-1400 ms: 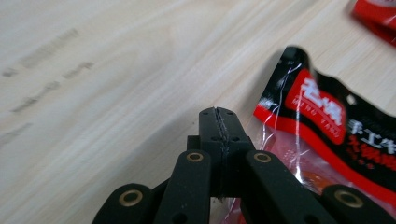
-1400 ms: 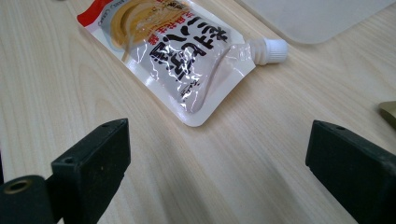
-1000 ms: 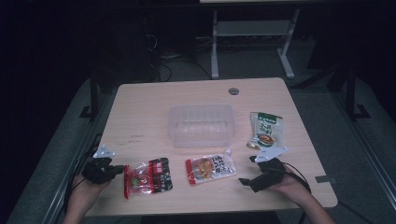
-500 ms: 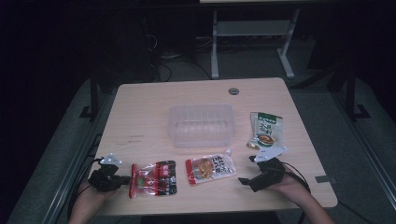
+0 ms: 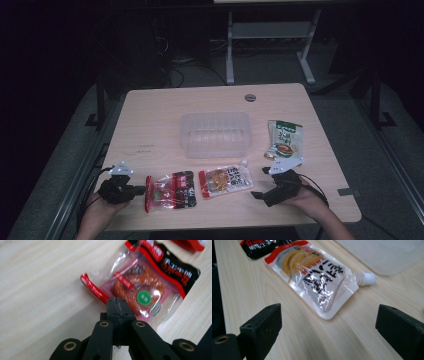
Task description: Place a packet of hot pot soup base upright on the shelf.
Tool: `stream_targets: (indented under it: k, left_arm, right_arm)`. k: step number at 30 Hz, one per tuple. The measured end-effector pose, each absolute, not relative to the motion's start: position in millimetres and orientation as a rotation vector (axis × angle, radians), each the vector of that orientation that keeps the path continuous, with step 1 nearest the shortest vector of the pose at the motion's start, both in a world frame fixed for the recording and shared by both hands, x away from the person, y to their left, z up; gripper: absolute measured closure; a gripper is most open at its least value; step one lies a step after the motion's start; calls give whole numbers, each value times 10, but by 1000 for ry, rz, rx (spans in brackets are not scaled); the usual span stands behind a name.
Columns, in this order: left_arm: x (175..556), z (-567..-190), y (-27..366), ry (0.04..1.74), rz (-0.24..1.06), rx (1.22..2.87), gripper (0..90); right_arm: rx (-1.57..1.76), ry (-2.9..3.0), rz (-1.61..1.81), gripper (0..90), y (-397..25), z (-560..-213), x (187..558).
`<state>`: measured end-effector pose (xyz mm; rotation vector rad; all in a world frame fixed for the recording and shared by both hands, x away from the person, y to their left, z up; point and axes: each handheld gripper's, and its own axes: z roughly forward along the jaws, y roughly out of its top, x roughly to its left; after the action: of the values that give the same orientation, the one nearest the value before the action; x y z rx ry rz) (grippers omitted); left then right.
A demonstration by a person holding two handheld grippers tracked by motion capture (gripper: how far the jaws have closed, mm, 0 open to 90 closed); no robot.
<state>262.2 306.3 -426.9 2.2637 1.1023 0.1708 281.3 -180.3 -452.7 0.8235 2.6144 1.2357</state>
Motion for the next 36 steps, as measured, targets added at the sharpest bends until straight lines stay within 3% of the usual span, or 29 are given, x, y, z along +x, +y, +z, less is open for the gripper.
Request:
stream_targets:
  k: [36]
  left_arm:
    - [2721, -4454, 2979, 1111, 164, 2368, 899]
  right_arm:
    - [618, 2729, 1404, 51, -833, -4258, 2896]
